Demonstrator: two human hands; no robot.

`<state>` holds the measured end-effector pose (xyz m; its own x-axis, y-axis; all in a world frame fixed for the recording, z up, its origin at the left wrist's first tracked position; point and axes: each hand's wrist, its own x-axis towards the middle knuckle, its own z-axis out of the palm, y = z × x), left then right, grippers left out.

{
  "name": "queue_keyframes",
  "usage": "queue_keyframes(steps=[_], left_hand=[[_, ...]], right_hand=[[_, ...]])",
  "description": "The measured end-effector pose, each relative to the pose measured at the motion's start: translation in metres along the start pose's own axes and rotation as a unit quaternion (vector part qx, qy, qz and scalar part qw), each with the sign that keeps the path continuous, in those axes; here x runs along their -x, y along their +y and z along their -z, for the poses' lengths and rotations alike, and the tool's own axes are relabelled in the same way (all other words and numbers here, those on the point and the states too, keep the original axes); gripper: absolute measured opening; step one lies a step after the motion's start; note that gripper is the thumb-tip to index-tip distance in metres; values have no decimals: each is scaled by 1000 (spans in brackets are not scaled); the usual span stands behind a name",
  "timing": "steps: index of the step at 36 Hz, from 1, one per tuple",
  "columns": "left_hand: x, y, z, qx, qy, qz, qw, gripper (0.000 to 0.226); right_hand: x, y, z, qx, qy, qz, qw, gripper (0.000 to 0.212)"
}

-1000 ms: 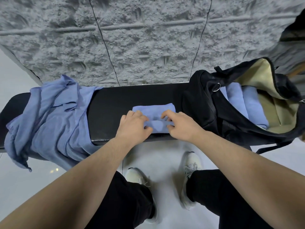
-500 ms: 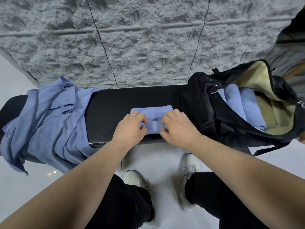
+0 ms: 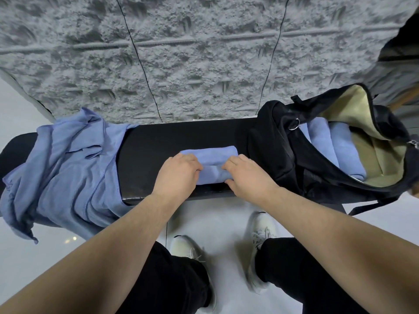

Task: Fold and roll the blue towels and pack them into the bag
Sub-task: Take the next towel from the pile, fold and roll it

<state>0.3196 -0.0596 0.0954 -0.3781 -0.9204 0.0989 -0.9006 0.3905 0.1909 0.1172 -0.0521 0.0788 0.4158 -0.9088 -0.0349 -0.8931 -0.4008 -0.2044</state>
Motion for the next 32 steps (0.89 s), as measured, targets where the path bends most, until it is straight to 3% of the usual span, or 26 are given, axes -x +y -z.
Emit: queue_keyframes(steps=[4,9,20,24,28,32], left_hand=[[1,6,2,15,-23,30,999,21],[0,1,3,7,-82,28,996,46],[7,5,10,9,-126,51,991,51],[9,5,11,-6,-120,47,992,41],[9,5,8,-7,-128,67,989,19],[8,9,8,-11,-129,75,989,17]], right_hand=[[-2,0,1,0,-9,-12,1000,35],[-2,0,3,0,-16,-16,1000,35],[10,-4,16,-93,-98,-27,990,28],[15,-9,16,-127,-123,-43,983,53],[16,-13,12,-94,-111,-24,989,39],[12,-8,5,-85,-84,-26,993,35]])
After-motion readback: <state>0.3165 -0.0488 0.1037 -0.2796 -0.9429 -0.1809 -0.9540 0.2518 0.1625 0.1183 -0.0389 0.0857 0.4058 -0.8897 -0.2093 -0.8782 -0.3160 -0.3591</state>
